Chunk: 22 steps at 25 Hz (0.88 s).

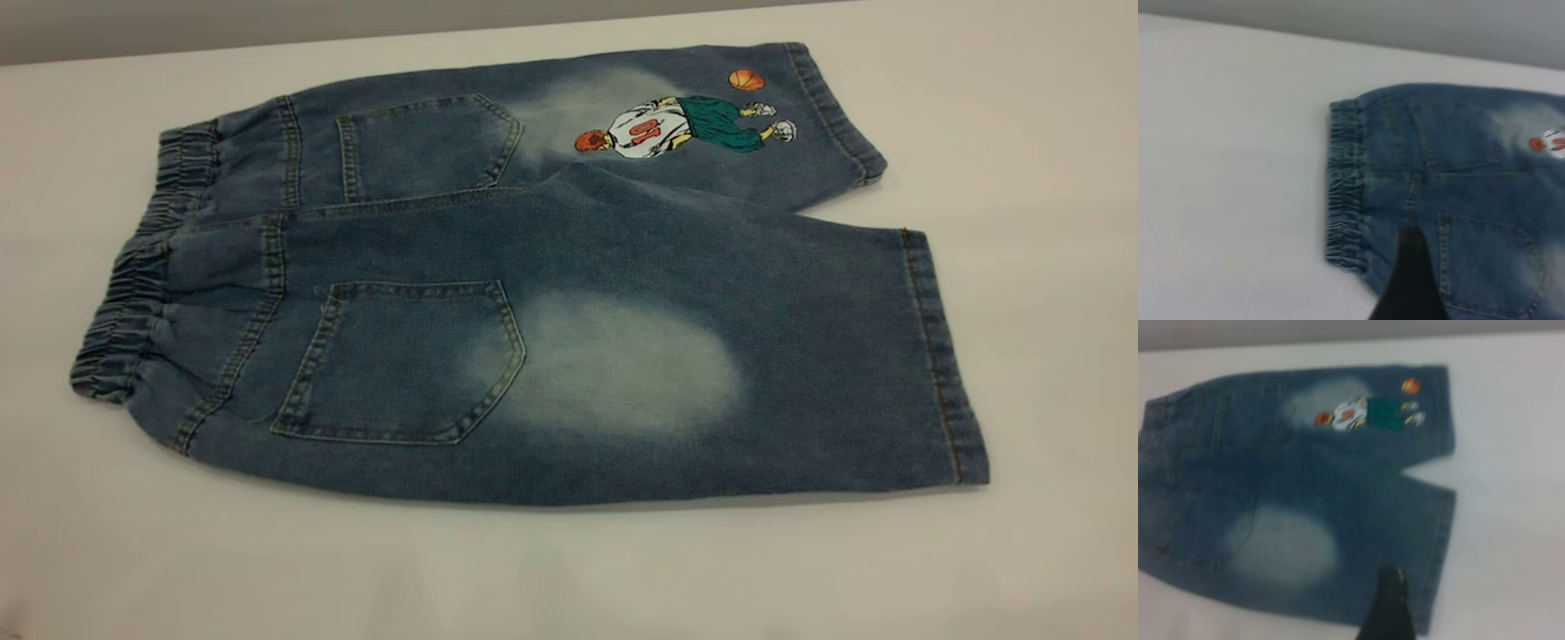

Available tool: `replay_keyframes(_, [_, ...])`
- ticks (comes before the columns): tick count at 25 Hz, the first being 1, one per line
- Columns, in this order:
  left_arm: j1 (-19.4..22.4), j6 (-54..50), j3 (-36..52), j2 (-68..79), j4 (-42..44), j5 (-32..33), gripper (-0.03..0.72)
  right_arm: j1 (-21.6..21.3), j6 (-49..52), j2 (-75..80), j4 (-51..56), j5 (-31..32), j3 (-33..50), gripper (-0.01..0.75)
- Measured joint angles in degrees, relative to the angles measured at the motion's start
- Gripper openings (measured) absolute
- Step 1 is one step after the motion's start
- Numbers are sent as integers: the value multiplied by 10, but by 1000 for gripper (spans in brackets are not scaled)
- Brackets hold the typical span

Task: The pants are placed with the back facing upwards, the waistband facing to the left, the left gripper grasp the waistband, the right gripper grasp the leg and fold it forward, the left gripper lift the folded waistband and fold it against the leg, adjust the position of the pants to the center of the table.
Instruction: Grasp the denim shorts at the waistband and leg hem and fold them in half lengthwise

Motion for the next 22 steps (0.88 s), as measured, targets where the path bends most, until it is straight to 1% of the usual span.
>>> replay_keyframes(2, [0,-12,0,67,7,-22,498,0,-15,48,17,-21,0,531])
replay_keyframes(5, [0,-23,0,163,12,-81,498,0,-39,115,38,-57,0,531])
replay_keyframes(7, [0,-28,0,224,11,-107,498,0,-47,159,54,-81,0,531])
replay_keyframes(12, [0,-37,-1,377,10,-157,498,0,-56,273,107,-132,0,531])
replay_keyframes(17, [0,-52,-1,503,8,-202,498,0,-99,379,169,-156,0,531])
replay_keyframes(22, [0,-52,-2,603,2,-238,498,0,-171,467,248,-178,0,531])
